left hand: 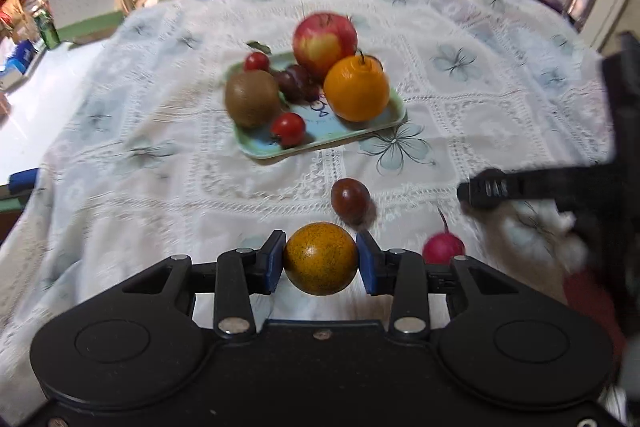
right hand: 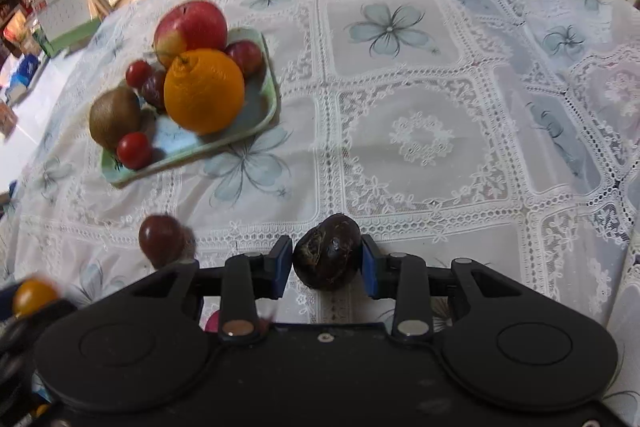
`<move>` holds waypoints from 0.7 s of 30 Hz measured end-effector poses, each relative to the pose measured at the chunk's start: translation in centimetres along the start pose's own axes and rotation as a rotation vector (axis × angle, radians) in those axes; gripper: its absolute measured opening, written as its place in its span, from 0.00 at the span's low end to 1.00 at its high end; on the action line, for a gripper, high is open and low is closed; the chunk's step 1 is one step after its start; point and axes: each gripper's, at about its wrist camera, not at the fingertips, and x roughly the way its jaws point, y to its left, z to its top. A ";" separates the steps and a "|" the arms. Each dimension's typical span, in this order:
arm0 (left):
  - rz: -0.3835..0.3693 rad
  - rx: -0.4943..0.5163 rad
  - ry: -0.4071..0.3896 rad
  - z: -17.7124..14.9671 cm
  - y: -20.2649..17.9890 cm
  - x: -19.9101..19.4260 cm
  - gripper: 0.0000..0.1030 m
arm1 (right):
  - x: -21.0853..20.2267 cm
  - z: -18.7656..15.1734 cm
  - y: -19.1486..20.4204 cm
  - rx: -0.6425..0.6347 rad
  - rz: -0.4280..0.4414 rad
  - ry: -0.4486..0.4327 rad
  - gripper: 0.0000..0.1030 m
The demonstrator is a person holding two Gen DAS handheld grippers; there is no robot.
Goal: Organize fruits
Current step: 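Carry the yellow-orange fruit and dark plum to the tray and release them from both tools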
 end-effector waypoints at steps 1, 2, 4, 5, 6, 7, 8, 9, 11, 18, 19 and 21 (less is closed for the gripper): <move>-0.001 0.000 -0.010 -0.6 0.3 -1.1 0.45 | -0.4 0.0 -0.2 0.011 0.009 -0.011 0.36; -0.009 -0.003 -0.020 -1.3 0.8 -2.3 0.45 | -0.8 -0.1 -0.4 0.022 0.020 -0.020 0.36; -0.015 -0.007 -0.027 -2.9 1.5 -4.3 0.45 | -1.6 -0.3 -0.8 0.040 0.048 -0.038 0.36; -0.019 -0.015 -0.033 -3.9 2.0 -5.2 0.45 | -2.0 -0.4 -1.0 0.047 0.060 -0.050 0.36; -0.023 -0.027 -0.040 -4.9 2.5 -6.2 0.45 | -2.4 -0.5 -1.1 0.051 0.070 -0.062 0.36; -0.025 -0.038 -0.045 -5.9 3.0 -7.0 0.45 | -2.7 -0.6 -1.1 0.053 0.079 -0.078 0.36; -0.021 -0.051 -0.046 -6.9 3.4 -7.6 0.45 | -3.1 -0.7 -1.1 0.053 0.084 -0.095 0.36; -0.012 -0.063 -0.047 -7.9 3.8 -8.1 0.45 | -3.5 -0.8 -1.0 0.050 0.087 -0.112 0.36; 0.000 -0.081 -0.045 -9.7 4.4 -8.9 0.45 | -4.1 -1.0 -0.8 0.039 0.086 -0.146 0.36; -0.017 -0.142 0.005 -14.2 5.4 -9.0 0.45 | -7.2 -4.2 0.6 -0.029 0.109 -0.242 0.36; -0.020 -0.146 0.006 -14.7 5.4 -9.2 0.45 | -8.0 -5.2 0.8 -0.036 0.128 -0.242 0.36; -0.025 -0.146 0.014 -15.4 5.2 -9.1 0.45 | -9.5 -7.0 0.9 -0.052 0.159 -0.234 0.36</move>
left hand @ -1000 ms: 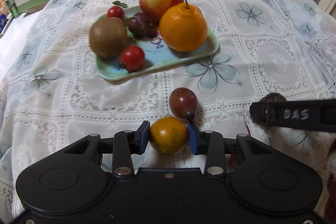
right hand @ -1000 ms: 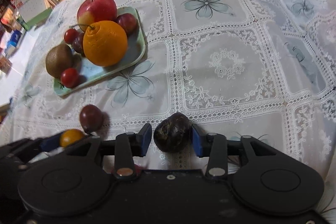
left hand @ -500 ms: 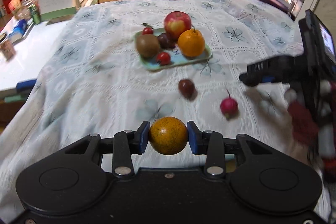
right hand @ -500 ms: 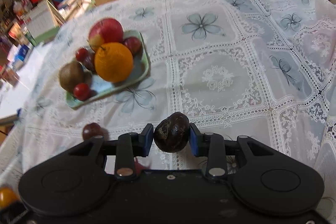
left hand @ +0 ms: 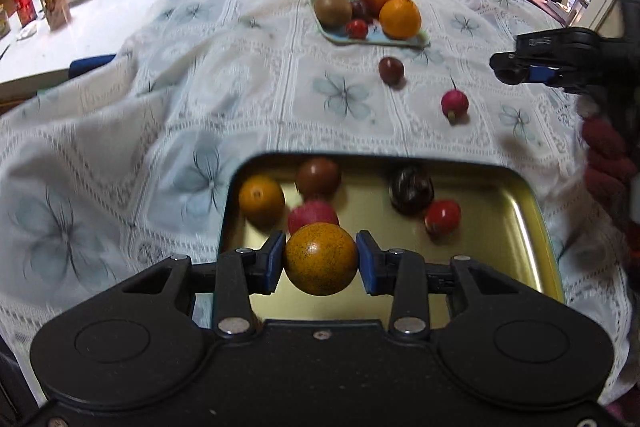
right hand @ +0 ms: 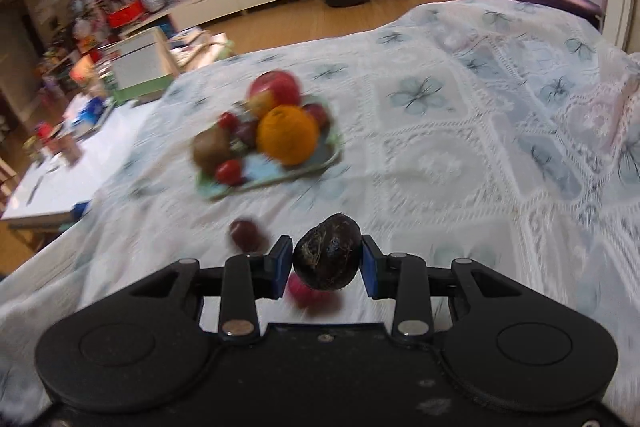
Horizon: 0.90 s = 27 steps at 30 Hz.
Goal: Organize fruits
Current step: 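Carry the yellow-orange fruit and dark plum to the tray and release them from both tools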
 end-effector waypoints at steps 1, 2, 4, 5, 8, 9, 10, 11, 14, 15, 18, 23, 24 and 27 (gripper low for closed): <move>-0.009 0.002 0.008 -0.3 -0.1 0.1 0.45 | -1.0 -0.8 0.3 -0.011 0.021 0.011 0.36; -0.018 0.004 0.019 -0.7 -0.2 0.3 0.45 | -2.0 -1.5 0.5 -0.025 0.039 0.027 0.36; -0.033 0.011 0.040 -1.2 -0.5 0.7 0.45 | -3.5 -2.9 1.1 -0.059 0.062 0.078 0.36; -0.034 0.014 0.049 -1.3 -0.7 1.0 0.45 | -4.1 -3.5 1.4 -0.075 0.068 0.112 0.36; -0.035 0.014 0.074 -2.0 -1.0 1.6 0.45 | -5.3 -5.5 2.1 -0.128 0.074 0.230 0.36; -0.035 0.015 0.081 -2.2 -1.1 1.8 0.45 | -5.6 -6.1 2.3 -0.145 0.075 0.260 0.36; -0.033 0.017 0.086 -2.5 -1.2 1.9 0.45 | -6.1 -7.0 2.5 -0.162 0.075 0.283 0.36; -0.027 0.022 0.092 -2.7 -1.3 2.0 0.45 | -6.4 -7.8 2.8 -0.178 0.077 0.296 0.36; -0.013 0.028 0.115 -3.1 -1.6 2.5 0.45 | -7.6 -10.2 3.5 -0.217 0.104 0.303 0.36; -0.013 0.027 0.121 -3.2 -1.5 2.6 0.45 | -7.7 -10.8 3.8 -0.230 0.117 0.304 0.36; 0.004 0.030 0.127 -3.4 -1.6 2.7 0.45 | -8.0 -12.2 4.8 -0.276 0.145 0.319 0.36; 0.009 0.031 0.138 -3.3 -1.6 2.9 0.46 | -7.9 -12.8 5.2 -0.290 0.162 0.336 0.36; 0.008 0.029 0.136 -3.3 -1.5 2.8 0.45 | -7.9 -12.8 5.2 -0.291 0.163 0.340 0.36; 0.015 0.039 0.123 -3.2 -1.6 2.5 0.45 | -7.7 -13.0 5.2 -0.298 0.164 0.350 0.36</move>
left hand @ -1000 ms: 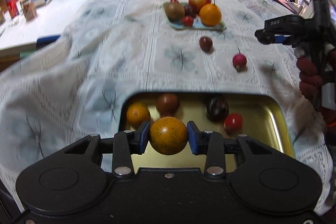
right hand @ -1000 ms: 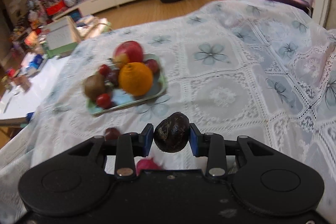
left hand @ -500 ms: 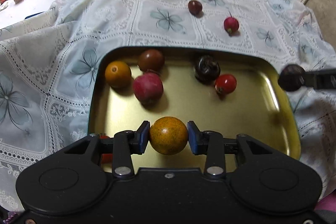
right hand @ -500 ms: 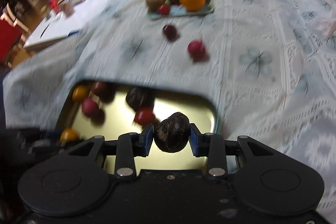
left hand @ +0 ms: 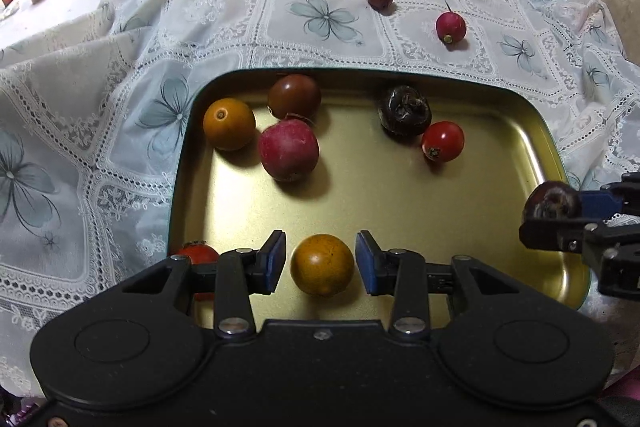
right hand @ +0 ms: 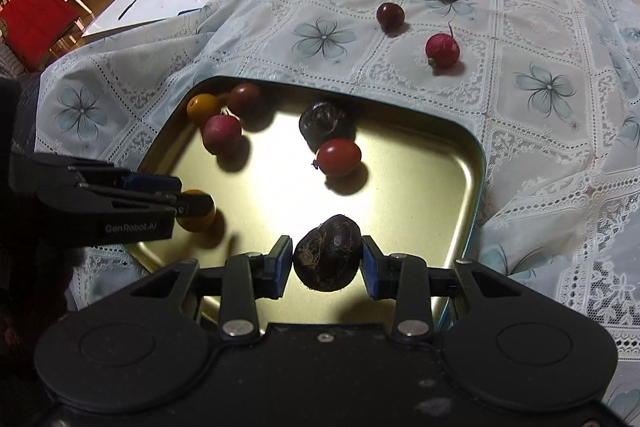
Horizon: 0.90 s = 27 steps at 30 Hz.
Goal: Organize fruits
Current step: 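Carry the yellow-orange fruit and dark plum to the tray and release them from both tools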
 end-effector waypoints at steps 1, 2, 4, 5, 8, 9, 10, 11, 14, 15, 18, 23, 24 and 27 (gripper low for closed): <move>0.003 0.002 -0.004 0.1 0.0 -0.1 0.45 | 0.0 -0.1 0.1 -0.006 -0.002 0.001 0.36; 0.003 0.003 -0.007 0.1 0.0 -0.2 0.45 | 0.0 -0.2 0.2 -0.012 -0.004 0.001 0.36; 0.000 0.002 -0.008 0.2 0.1 -0.4 0.46 | 0.0 -0.3 0.4 -0.030 -0.004 0.001 0.37; 0.004 0.001 -0.009 0.3 0.2 -0.5 0.46 | -0.1 -0.4 0.5 -0.038 -0.004 0.000 0.37; 0.012 -0.012 -0.011 0.5 0.6 -0.6 0.46 | -0.5 -0.5 0.5 -0.049 -0.009 -0.018 0.37; 0.012 -0.018 -0.012 0.6 0.8 -0.7 0.46 | -0.6 -0.5 0.5 -0.050 -0.010 -0.021 0.38; 0.012 -0.023 -0.013 0.6 0.9 -0.8 0.46 | -0.7 -0.4 0.5 -0.049 -0.013 -0.025 0.38; 0.015 -0.025 -0.016 0.7 1.0 -0.8 0.46 | -0.7 -0.4 0.4 -0.049 -0.017 -0.028 0.38; 0.019 -0.022 -0.020 0.8 1.0 -1.0 0.46 | -0.7 -0.2 0.0 -0.038 -0.027 -0.030 0.38; 0.014 -0.023 -0.019 0.8 1.1 -1.1 0.46 | -0.7 -0.2 -0.1 -0.033 -0.026 -0.029 0.38; 0.014 -0.025 -0.019 0.9 1.2 -1.1 0.46 | -0.8 -0.1 -0.4 -0.023 -0.031 -0.033 0.38; 0.007 -0.021 -0.012 0.8 1.0 -1.1 0.46 | -0.8 0.1 -0.4 -0.017 -0.031 -0.032 0.38; 0.006 -0.020 -0.010 0.8 1.0 -1.1 0.46 | -0.8 0.1 -0.4 -0.016 -0.030 -0.030 0.38; 0.003 -0.021 -0.003 0.8 0.9 -1.0 0.46 | -0.6 0.1 -0.5 -0.005 -0.028 -0.020 0.38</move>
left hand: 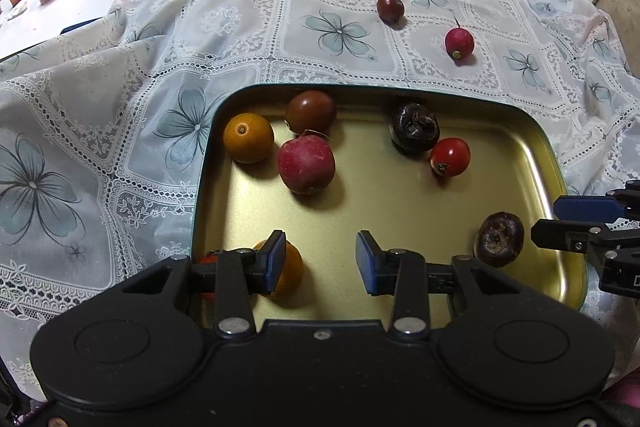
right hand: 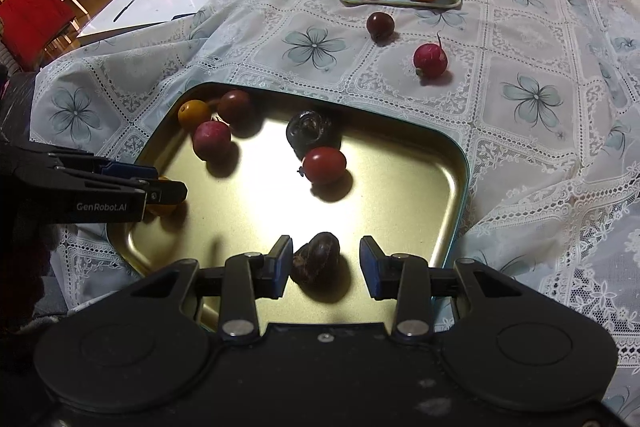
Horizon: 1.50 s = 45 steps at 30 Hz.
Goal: Organize fruits
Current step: 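Carry the yellow-orange fruit and dark plum to the tray and release them from both tools, then move both open tools back over the remaining loose fruits on the cloth, then grasp the dark red plum with the left tool while the right tool grasps the red radish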
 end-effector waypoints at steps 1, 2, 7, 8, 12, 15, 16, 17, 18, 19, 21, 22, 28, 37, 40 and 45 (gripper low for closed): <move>-0.001 -0.001 0.003 0.0 0.0 0.0 0.46 | 0.1 0.0 -0.1 0.009 0.002 0.006 0.38; -0.003 0.000 0.007 0.0 0.0 0.1 0.46 | 0.2 0.1 -0.3 0.019 0.003 0.014 0.38; -0.025 0.013 0.025 0.9 0.1 0.1 0.46 | 0.8 0.9 -1.5 0.086 -0.004 0.048 0.38; -0.025 0.020 0.026 1.2 0.1 0.0 0.46 | 0.9 1.2 -1.8 0.097 -0.013 0.052 0.38; -0.005 0.049 0.008 2.8 0.3 -0.4 0.46 | 1.3 2.4 -3.1 0.145 -0.029 0.063 0.38; 0.011 0.061 -0.012 4.5 0.4 -0.5 0.46 | 1.4 4.1 -4.4 0.181 -0.039 0.049 0.38; 0.017 0.062 -0.019 5.1 0.5 -0.5 0.46 | 1.4 4.7 -4.8 0.192 -0.046 0.040 0.38; 0.022 0.062 -0.026 5.7 0.6 -0.5 0.46 | 1.4 5.3 -5.2 0.206 -0.053 0.028 0.38; 0.026 0.063 -0.032 6.4 0.6 -0.4 0.46 | 1.5 6.0 -5.7 0.217 -0.055 0.016 0.38; 0.029 0.063 -0.038 7.0 0.7 -0.4 0.46 | 1.6 6.7 -6.1 0.234 -0.056 0.006 0.39; 0.033 0.061 -0.050 8.4 0.9 -0.2 0.46 | 1.9 8.2 -7.0 0.273 -0.051 -0.013 0.39; 0.036 0.059 -0.055 9.0 0.9 -0.1 0.46 | 2.2 9.1 -7.4 0.284 -0.045 -0.016 0.40; 0.062 0.071 -0.090 12.5 0.7 0.7 0.46 | 4.7 13.0 -8.4 0.352 -0.050 -0.029 0.41; 0.071 0.081 -0.087 15.5 -0.1 2.9 0.46 | 9.3 16.9 -8.9 0.362 -0.167 -0.032 0.43; 0.076 0.082 -0.082 16.1 -0.1 3.6 0.46 | 10.6 17.1 -9.1 0.363 -0.176 -0.004 0.43; 0.076 0.087 -0.080 17.4 -0.4 4.7 0.46 | 12.0 17.4 -8.8 0.345 -0.237 -0.009 0.46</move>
